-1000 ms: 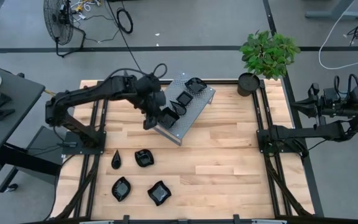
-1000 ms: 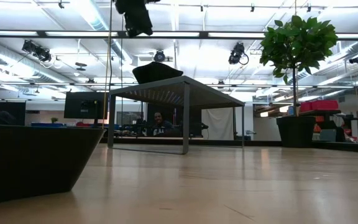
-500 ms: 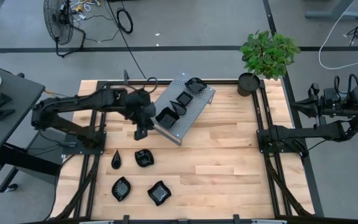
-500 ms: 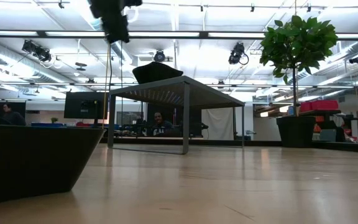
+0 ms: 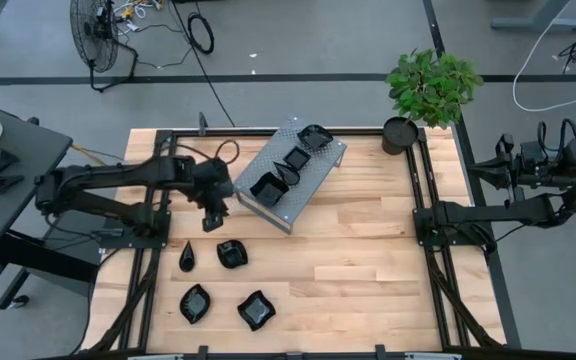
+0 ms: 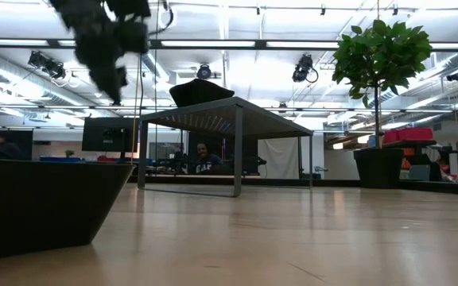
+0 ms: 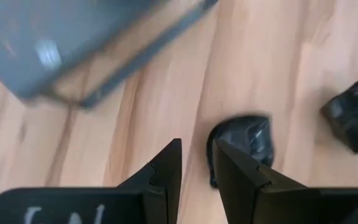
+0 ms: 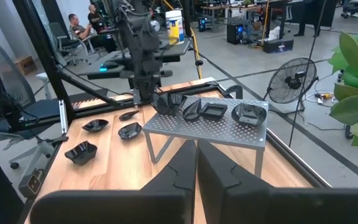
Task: Pick & Place Mini shaped plates
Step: Stack the black leaf shaped plate on top of the black leaf shaped plate on the shelf
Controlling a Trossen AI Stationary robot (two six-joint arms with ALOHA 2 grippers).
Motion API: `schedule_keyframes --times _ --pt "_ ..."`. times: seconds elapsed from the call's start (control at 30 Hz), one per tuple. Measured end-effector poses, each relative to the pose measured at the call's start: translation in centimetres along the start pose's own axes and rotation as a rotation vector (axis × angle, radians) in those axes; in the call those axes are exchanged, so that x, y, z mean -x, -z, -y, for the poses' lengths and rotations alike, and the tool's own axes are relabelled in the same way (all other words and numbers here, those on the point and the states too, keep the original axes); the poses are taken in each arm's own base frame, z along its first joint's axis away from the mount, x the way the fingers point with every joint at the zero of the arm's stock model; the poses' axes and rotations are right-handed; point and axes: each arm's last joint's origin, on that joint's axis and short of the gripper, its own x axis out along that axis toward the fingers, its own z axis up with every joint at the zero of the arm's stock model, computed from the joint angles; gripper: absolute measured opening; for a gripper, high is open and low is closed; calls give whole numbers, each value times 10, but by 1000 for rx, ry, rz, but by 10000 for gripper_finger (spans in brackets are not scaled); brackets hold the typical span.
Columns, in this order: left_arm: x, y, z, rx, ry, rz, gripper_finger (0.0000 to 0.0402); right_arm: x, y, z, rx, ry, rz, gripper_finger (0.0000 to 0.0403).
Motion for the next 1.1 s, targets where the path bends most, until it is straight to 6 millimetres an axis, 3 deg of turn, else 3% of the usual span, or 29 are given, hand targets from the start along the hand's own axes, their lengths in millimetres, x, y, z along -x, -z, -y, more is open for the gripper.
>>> schedule_keyframes --times 0.27,0.5,0.7,1.1 --pt "-35 32 -15 94 -3 -101 106 0 0 0 0 0 0 20" --pt "-51 42 -15 107 39 -87 176 0 0 0 0 0 0 20" --pt "-54 43 -4 0 71 -86 226 0 0 0 0 0 0 20" --pt "-59 41 16 -100 103 -52 217 0 0 0 0 0 0 20"
